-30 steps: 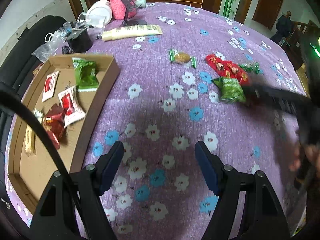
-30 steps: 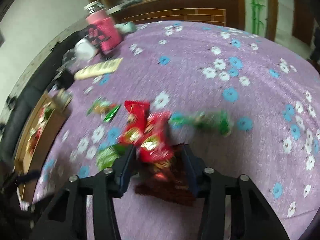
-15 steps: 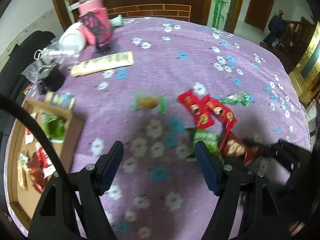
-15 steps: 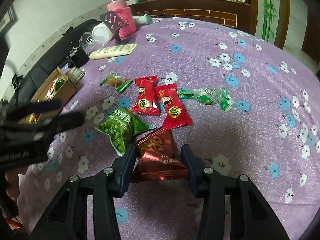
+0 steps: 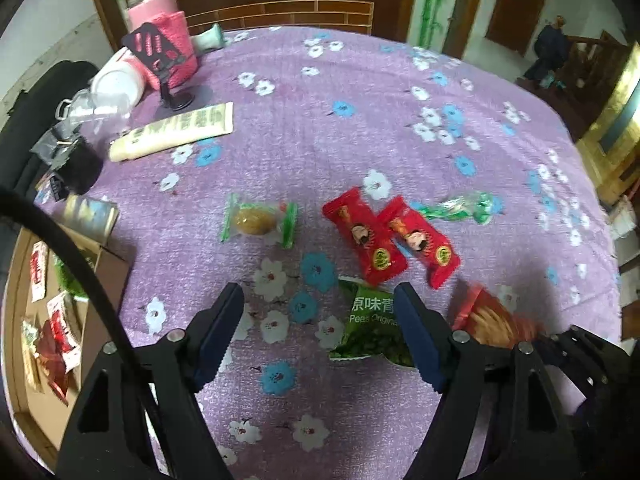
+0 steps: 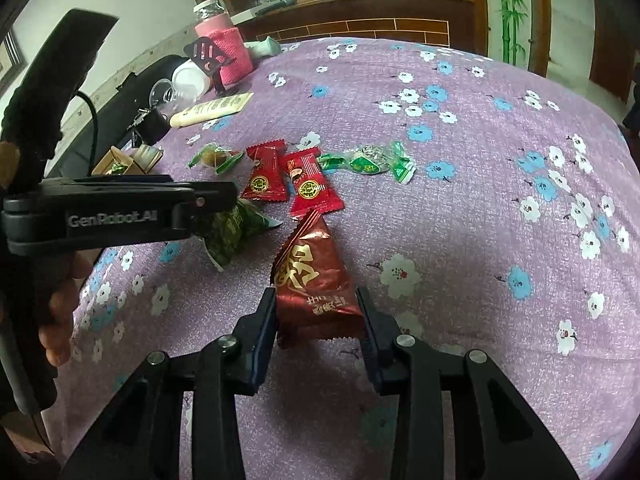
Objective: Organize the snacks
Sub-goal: 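Grasp the green pea snack bag with the left gripper while the right holds the red bag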
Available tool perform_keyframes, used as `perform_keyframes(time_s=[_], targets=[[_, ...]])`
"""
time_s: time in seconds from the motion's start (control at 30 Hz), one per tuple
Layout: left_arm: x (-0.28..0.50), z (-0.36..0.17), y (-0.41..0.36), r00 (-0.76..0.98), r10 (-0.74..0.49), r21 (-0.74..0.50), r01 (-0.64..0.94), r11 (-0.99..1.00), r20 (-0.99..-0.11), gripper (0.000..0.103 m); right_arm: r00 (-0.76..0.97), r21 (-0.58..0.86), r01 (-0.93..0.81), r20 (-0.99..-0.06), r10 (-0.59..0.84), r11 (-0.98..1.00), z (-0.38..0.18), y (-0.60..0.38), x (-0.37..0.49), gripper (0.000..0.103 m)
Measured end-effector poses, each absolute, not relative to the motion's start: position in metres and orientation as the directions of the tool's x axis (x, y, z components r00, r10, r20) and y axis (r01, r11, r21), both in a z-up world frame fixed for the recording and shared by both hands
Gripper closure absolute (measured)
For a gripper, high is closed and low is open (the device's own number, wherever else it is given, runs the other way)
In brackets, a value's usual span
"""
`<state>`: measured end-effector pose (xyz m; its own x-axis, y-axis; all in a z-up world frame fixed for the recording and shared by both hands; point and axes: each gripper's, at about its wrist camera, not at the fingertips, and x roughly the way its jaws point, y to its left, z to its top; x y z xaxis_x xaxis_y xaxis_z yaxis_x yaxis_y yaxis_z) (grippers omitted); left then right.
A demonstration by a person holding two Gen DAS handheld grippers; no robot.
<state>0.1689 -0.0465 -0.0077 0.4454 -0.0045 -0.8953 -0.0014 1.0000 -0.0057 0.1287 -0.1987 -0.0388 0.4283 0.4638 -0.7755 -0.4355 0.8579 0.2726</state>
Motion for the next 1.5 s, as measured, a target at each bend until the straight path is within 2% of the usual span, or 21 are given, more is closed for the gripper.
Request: perform_keyframes(time_s=[0.2, 0.33, 0.43, 0.5, 0.57, 0.63, 0.7, 0.73, 0.77, 0.8, 0.83, 0.87, 0.97, 1.27, 1.37, 1.5], targets=[[0.175, -0.025, -0.06, 0.361, -0.023, 0.003, 0.074, 0.997, -0.932, 0.025, 0.428, 0.3, -0.426, -0.764, 0.483, 0.853, -0.04, -0.201, 0.13, 0.066], [0.18, -0.04, -0.06, 0.339, 0.013, 0.036, 0.062, 0.997, -0.941, 0.025, 0.428, 0.301, -0.428, -0.763, 0.485, 0.852, -0.039, -0.201, 0.13, 0.065], [0.183, -0.043, -0.056, 0.341, 0.001, 0.016, 0.042, 0.999, -0.94, 0.025, 0.433, 0.316, -0.425, -0.752, 0.497, 0.848, -0.039, -0.204, 0.13, 0.064], [0.184, -0.043, -0.055, 0.337, 0.001, 0.014, 0.036, 0.999, -0.941, 0.025, 0.444, 0.328, -0.403, -0.746, 0.496, 0.854, -0.039, -0.207, 0.134, 0.057], [0.185, -0.043, -0.054, 0.339, 0.0, 0.008, 0.022, 1.0, -0.941, 0.026, 0.456, 0.353, -0.385, -0.731, 0.508, 0.853, -0.037, -0.21, 0.138, 0.043], [0.186, -0.043, -0.051, 0.345, -0.002, 0.002, 0.012, 1.0, -0.938, 0.029, 0.456, 0.37, -0.367, -0.728, 0.512, 0.853, -0.037, -0.208, 0.146, 0.04], [0.185, -0.041, -0.048, 0.359, -0.009, -0.006, 0.009, 1.0, -0.933, 0.038, 0.455, 0.376, -0.368, -0.725, 0.517, 0.85, -0.037, -0.203, 0.151, 0.04], [0.185, -0.04, -0.047, 0.363, -0.013, -0.011, 0.009, 1.0, -0.932, 0.041, 0.453, 0.361, -0.372, -0.734, 0.506, 0.855, -0.038, -0.198, 0.153, 0.04], [0.185, -0.04, -0.044, 0.369, -0.017, -0.014, 0.01, 1.0, -0.929, 0.051, 0.47, 0.319, -0.376, -0.743, 0.476, 0.87, -0.038, -0.192, 0.153, 0.044], [0.184, -0.039, -0.042, 0.376, -0.024, -0.021, 0.011, 1.0, -0.926, 0.053, 0.478, 0.289, -0.387, -0.75, 0.458, 0.876, -0.038, -0.187, 0.153, 0.049], [0.183, -0.038, -0.039, 0.376, -0.037, -0.034, 0.014, 0.999, -0.926, 0.053, 0.481, 0.276, -0.388, -0.754, 0.448, 0.88, -0.039, -0.186, 0.152, 0.06], [0.183, -0.039, -0.038, 0.377, -0.037, -0.035, 0.011, 0.999, -0.925, 0.054, 0.484, 0.264, -0.389, -0.757, 0.44, 0.883, -0.038, -0.184, 0.152, 0.063], [0.178, -0.04, -0.036, 0.386, -0.04, -0.038, 0.013, 0.999, -0.922, 0.055, 0.498, 0.232, -0.39, -0.761, 0.416, 0.891, -0.036, -0.184, 0.15, 0.065], [0.148, -0.036, -0.024, 0.4, -0.081, -0.079, 0.022, 0.997, -0.913, 0.057, 0.499, 0.261, -0.384, -0.748, 0.437, 0.885, -0.027, -0.195, 0.125, 0.067], [0.133, -0.034, -0.017, 0.392, -0.117, -0.118, 0.02, 0.993, -0.913, 0.057, 0.487, 0.294, -0.37, -0.746, 0.453, 0.881, -0.027, -0.2, 0.115, 0.067], [0.112, -0.033, -0.01, 0.387, -0.112, -0.105, 0.04, 0.994, -0.915, 0.057, 0.464, 0.38, -0.352, -0.723, 0.512, 0.856, -0.026, -0.209, 0.09, 0.067]])
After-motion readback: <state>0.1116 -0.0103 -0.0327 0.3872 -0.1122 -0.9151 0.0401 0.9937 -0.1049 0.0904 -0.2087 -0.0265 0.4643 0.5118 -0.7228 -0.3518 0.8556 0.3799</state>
